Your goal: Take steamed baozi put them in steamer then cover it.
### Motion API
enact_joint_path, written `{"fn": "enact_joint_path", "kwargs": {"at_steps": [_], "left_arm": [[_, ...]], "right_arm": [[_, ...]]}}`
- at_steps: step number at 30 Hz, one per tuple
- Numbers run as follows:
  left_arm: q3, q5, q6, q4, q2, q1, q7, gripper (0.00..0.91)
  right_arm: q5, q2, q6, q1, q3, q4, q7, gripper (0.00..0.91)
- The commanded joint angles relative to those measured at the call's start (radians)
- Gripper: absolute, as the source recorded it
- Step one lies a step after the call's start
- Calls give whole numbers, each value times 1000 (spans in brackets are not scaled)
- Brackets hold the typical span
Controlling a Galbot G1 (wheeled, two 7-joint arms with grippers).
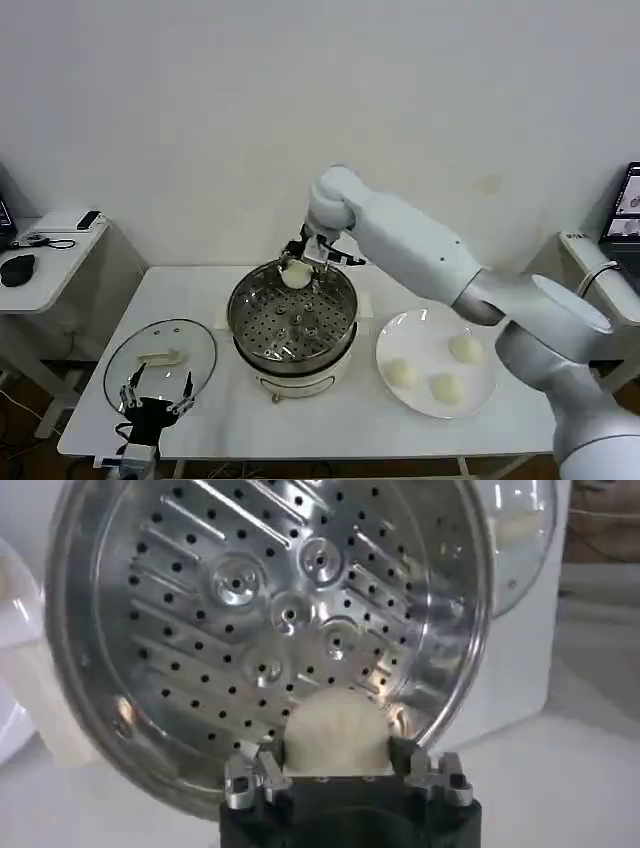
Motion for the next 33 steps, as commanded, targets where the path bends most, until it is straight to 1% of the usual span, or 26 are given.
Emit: {"fn": "enact_joint_path", "kwargs": {"at_steps": [1, 6, 9, 14, 23, 29, 31, 32, 33], "left_arm": [[-5, -1, 0, 0, 1, 7, -1, 907], [-4, -1, 1, 5, -1, 5, -1, 907], [-4, -1, 2, 7, -2, 1, 0, 907], [-4, -2, 0, 14, -1, -1, -2, 907], [-5, -4, -2, 22, 1, -4, -4, 907], [-6, -4, -2, 22, 1, -3, -4, 907], [-6, -4, -2, 23, 1, -3, -4, 907], [-6, -4, -2, 23, 1, -3, -4, 907], [-6, -4, -2, 23, 0, -4, -4, 907]], "right_arm": [[-113, 42, 44, -21, -19, -36, 49, 685], [-126, 73, 43, -37, -16, -73, 52, 685], [-138, 90, 34, -54, -3, -83, 67, 685], [-155, 108, 27, -65, 2, -110, 72, 685], [-197, 118, 19, -74, 6, -134, 104, 685], [-198, 121, 10, -73, 8, -148, 122, 685], [-197, 123, 8, -72, 8, -155, 126, 715], [-194, 124, 6, -72, 8, -157, 128, 907], [-190, 124, 5, -72, 8, -158, 129, 907]]}}
